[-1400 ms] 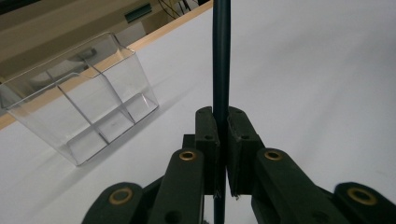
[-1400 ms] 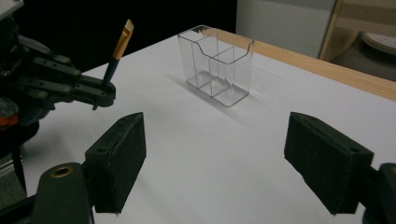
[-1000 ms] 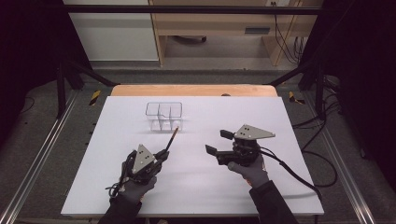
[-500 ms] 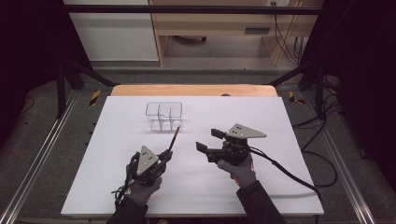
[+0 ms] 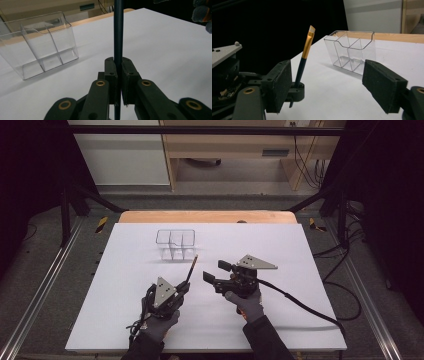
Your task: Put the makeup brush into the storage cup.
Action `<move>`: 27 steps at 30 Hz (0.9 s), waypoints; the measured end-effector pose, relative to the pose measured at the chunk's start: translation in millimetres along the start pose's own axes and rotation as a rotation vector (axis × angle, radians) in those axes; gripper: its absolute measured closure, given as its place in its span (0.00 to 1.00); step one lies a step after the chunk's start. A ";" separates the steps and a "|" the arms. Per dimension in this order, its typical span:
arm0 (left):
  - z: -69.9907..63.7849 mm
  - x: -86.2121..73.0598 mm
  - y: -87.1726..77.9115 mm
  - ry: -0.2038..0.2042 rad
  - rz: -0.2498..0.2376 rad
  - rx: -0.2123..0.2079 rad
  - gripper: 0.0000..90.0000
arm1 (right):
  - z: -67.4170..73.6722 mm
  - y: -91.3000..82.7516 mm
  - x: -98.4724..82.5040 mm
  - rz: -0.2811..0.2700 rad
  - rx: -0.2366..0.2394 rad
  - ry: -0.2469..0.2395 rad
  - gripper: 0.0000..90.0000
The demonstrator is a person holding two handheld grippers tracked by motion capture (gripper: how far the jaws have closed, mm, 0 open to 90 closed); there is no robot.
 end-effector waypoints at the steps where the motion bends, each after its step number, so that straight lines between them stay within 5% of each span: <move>1: -1.0 -0.2 0.6 0.002 0.001 0.002 0.93 | 0.0 0.9 -0.4 -0.002 0.001 0.008 0.29; 14: -11.4 -0.1 8.5 -0.014 0.000 -0.010 0.93 | -0.5 6.6 -4.2 -0.008 0.021 0.061 0.33; 27: -28.4 5.5 19.7 -0.016 -0.003 -0.031 0.93 | -2.8 6.9 -2.1 -0.011 0.016 0.065 0.43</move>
Point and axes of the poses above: each handheld gripper's, and its own axes: y roughly forward along the jaws, x roughly out of its top, z roughly to its left, the point moved 3 cm from there along y, roughly forward along the jaws, and after that the axes turned 9 degrees about -z, right-handed, at the moved point
